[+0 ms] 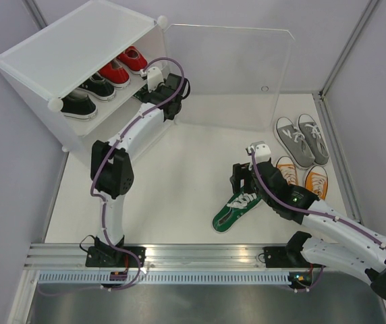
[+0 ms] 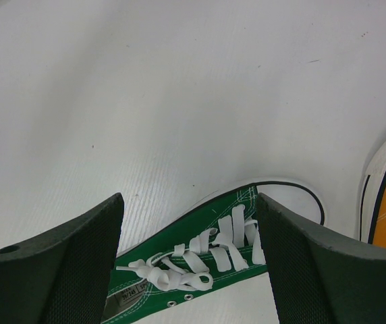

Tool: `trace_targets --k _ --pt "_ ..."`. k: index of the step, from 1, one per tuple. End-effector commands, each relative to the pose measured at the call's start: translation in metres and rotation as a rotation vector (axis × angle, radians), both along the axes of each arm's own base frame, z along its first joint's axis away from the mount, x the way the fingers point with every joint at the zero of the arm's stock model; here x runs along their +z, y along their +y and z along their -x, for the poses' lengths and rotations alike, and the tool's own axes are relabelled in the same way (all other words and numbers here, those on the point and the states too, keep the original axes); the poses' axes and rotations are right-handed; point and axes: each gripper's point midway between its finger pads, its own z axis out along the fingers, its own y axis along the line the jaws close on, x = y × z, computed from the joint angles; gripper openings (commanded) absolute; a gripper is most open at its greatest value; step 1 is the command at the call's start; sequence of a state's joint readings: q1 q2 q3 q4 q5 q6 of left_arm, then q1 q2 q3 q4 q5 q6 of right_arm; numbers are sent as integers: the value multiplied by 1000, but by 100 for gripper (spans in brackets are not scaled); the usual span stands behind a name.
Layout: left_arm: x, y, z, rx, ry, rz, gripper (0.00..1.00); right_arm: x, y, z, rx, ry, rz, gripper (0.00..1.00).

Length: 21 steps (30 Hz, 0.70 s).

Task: Place and organize the shoes in the shoe cabinet

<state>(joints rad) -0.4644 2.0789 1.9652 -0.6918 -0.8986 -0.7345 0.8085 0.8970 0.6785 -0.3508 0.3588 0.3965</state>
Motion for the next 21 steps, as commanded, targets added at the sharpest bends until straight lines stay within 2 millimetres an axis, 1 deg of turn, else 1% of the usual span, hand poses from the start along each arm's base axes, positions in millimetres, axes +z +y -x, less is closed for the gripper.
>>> trace_targets --k 1,2,3,6,8,11,16,20,21 --pt "19 11 -23 22 -82 -37 43 3 5 -4 7 -17 -18 83" --pt "18 11 -25 23 -88 -34 43 3 5 -4 7 -16 -17 83" --pt "12 12 -28 25 -79 -37 43 3 4 -4 6 -15 -15 83" --pt "4 13 -35 21 -80 -19 43 2 4 -4 5 -15 -12 83" --pt "3 11 -39 14 -88 -11 43 2 4 -4 5 -17 -15 83" --pt "6 9 -47 5 -118 9 44 1 4 -4 5 -14 -8 83" --pt "21 7 -60 -14 -174 -3 44 1 4 -4 5 -15 -8 83" --pt "24 7 -69 -29 -193 -8 46 1 4 -5 1 -15 -8 83" --pt "22 9 -72 -32 -189 -14 48 0 4 -4 5 -12 -6 83"
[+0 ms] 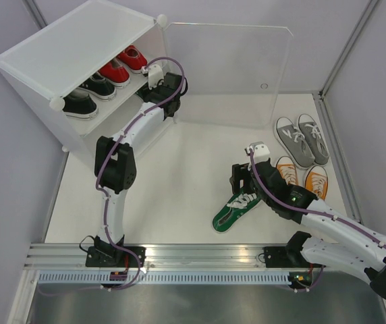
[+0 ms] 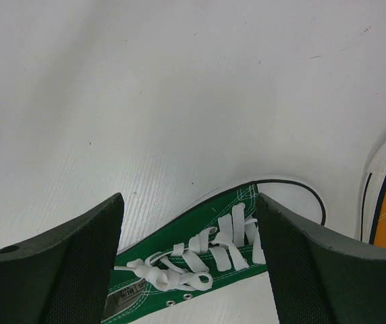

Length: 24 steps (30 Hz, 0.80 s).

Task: Place and organize the shoes in the shoe cabinet

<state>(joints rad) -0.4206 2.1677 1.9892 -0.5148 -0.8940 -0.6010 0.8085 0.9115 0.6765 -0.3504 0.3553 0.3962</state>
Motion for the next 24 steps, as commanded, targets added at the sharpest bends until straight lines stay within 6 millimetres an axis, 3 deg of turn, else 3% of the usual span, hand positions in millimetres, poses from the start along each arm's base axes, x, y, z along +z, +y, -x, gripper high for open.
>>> trace_targets --k 1,12,19,24 --pt "37 -1 -36 -23 -158 37 49 4 3 -5 2 -23 -16 83" --pt "42 -2 -55 -65 -194 45 59 2 3 -5 -1 -19 -6 83" --pt "63 4 -65 -93 -250 23 62 1 3 -5 -1 -19 -6 83" --pt "56 -8 -69 -162 -238 40 78 -1 4 -6 3 -11 0 83"
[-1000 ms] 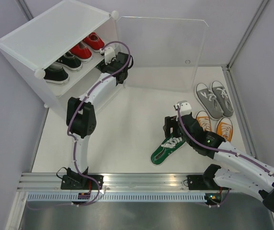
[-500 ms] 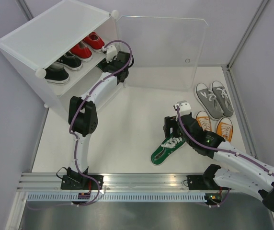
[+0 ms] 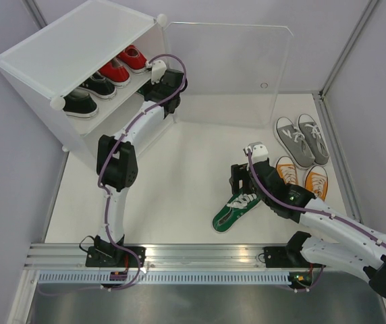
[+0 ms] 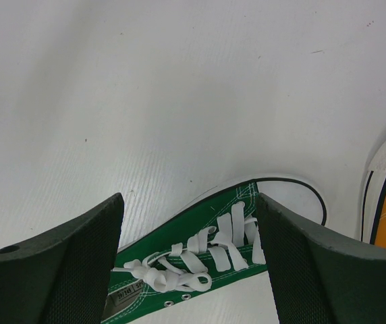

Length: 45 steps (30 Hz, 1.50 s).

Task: Place and organize the shoes in the shoe cabinet

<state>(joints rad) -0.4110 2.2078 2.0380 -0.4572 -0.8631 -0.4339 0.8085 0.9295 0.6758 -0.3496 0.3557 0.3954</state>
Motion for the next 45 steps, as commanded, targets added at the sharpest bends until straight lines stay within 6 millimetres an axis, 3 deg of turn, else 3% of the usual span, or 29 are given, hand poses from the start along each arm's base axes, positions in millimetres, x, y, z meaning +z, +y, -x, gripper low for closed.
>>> trace_targets --k 1,6,13,18,20,21,22,24,25,27,28,31,32,33,39,45 --pt "46 -8 -52 -95 -245 139 80 3 4 -5 3 -22 -13 83" --pt "41 -10 -40 -104 -237 201 96 5 4 -5 3 -24 -16 83" --pt "44 -20 -17 -136 -223 242 99 6 4 -4 9 -27 -17 83" --pt "50 -44 14 -211 -194 257 100 7 4 -4 11 -29 -19 83" --pt "49 -66 29 -273 -170 267 100 9 4 -4 11 -31 -21 83" --pt "39 -72 40 -294 -131 255 100 9 4 -4 10 -31 -21 83" --pt "48 -88 54 -335 -134 260 100 11 4 -4 11 -37 -23 83" --pt "37 -103 74 -397 -86 237 100 14 1 -5 1 -47 -26 83" --pt "42 -118 92 -443 -70 238 100 16 1 -5 -1 -53 -31 83" --pt "31 -134 115 -517 -15 251 100 18 0 -4 -5 -58 -35 83" --pt "34 -149 132 -568 0 279 100 21 -1 -4 -7 -66 -40 83" --pt "8 -178 175 -717 118 326 98 28 -3 -4 -15 -78 -49 83" --pt "8 -183 187 -757 139 340 97 32 -3 -4 -16 -85 -55 83" --pt "-7 -192 205 -825 207 365 97 33 -5 -4 -22 -87 -55 83" --pt "-41 -200 284 -1035 401 303 88 54 -15 2 -49 -133 -107 83" --pt "-69 -232 350 -1256 545 274 81 66 -28 6 -92 -170 -139 83"
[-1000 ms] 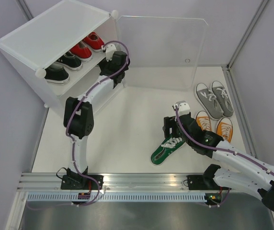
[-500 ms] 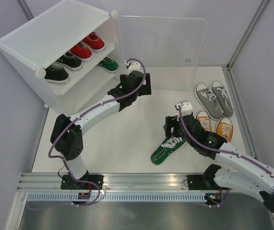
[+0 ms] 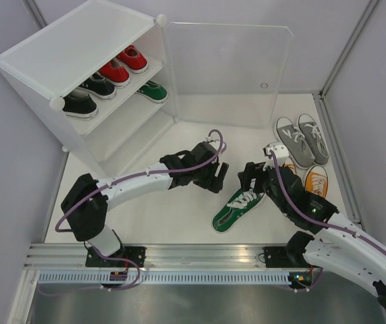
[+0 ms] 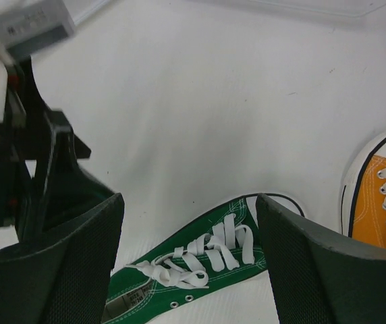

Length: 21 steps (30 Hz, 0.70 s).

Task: Place and organize the shoes in the shoe cabinet

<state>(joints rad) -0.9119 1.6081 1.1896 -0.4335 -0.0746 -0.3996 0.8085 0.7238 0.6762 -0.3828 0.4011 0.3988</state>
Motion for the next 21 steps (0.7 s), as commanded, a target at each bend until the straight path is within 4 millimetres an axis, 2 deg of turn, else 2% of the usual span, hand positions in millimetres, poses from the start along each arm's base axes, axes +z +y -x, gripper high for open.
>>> trace_targets --k 1,5,9,14,21 --pt "-3 -26 41 -203 38 10 80 18 -10 -2 -55 -40 -32 83" --pt "-20 -40 58 -257 76 -15 76 16 -17 -1 -81 -36 -21 83" --pt "-35 -44 73 -309 109 -50 72 9 -19 0 -89 -28 -21 83" --pt "-45 -48 88 -345 131 -72 71 6 -18 -1 -92 -21 -12 83" --pt "-46 -47 104 -386 156 -71 71 0 -16 -1 -84 -8 -6 83"
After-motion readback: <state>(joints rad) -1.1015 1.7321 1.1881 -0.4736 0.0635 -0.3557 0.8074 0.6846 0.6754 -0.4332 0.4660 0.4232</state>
